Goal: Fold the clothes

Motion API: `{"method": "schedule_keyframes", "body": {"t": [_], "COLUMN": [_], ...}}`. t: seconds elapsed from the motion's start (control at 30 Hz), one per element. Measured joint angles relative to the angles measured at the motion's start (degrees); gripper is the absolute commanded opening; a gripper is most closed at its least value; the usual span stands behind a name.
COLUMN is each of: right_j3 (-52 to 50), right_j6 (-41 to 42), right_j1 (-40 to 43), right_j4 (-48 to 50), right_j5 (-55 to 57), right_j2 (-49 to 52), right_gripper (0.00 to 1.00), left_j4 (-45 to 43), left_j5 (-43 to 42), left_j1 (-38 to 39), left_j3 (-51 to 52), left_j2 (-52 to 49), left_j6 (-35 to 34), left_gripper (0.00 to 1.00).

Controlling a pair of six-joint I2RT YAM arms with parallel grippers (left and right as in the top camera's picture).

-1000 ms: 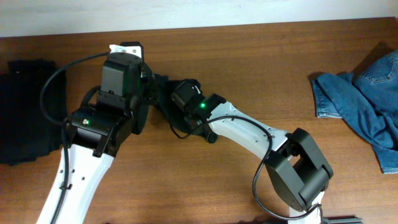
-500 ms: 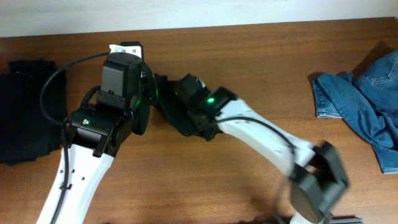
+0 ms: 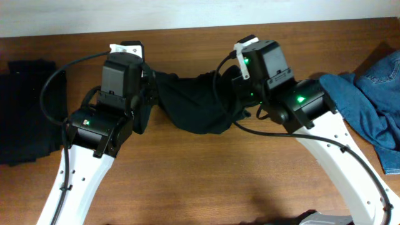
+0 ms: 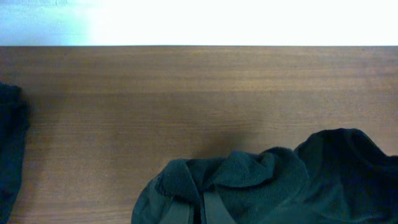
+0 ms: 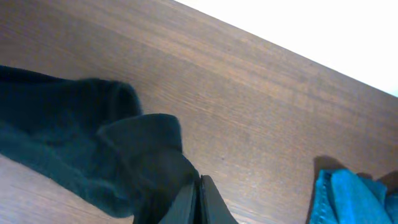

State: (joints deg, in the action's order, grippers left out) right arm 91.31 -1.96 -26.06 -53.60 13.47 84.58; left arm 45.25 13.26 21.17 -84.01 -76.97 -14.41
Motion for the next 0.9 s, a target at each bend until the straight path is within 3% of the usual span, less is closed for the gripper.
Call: {"method": "schedule_keyframes", "body": {"t": [0.47,0.7,0.9], "right_j3": [1.90,8.81,13.86], "right_j6": [-5.57,-7.02,-7.72], "right_j1": [15.21,18.05,18.21], "right_j4": [-0.87,-3.67,-7.34], "right_j5": [-10.84,-13.73,-14.69], "right_j2": [0.02,0.02,0.00], "right_gripper": [0.04,0.04,0.04], "left_j4": [-2.32,-6.08,-3.13], "left_j5": [2.23,2.62,2.40], "left_j1": [-0.09,-1.42,-1.49], "left_j3": [-7.39,-8.37,-9.35], "left_j2": [0.28,0.37,0.37], "left_j6": [5.01,5.51,5.86], "left_gripper": [0.01,0.01,0.01]}}
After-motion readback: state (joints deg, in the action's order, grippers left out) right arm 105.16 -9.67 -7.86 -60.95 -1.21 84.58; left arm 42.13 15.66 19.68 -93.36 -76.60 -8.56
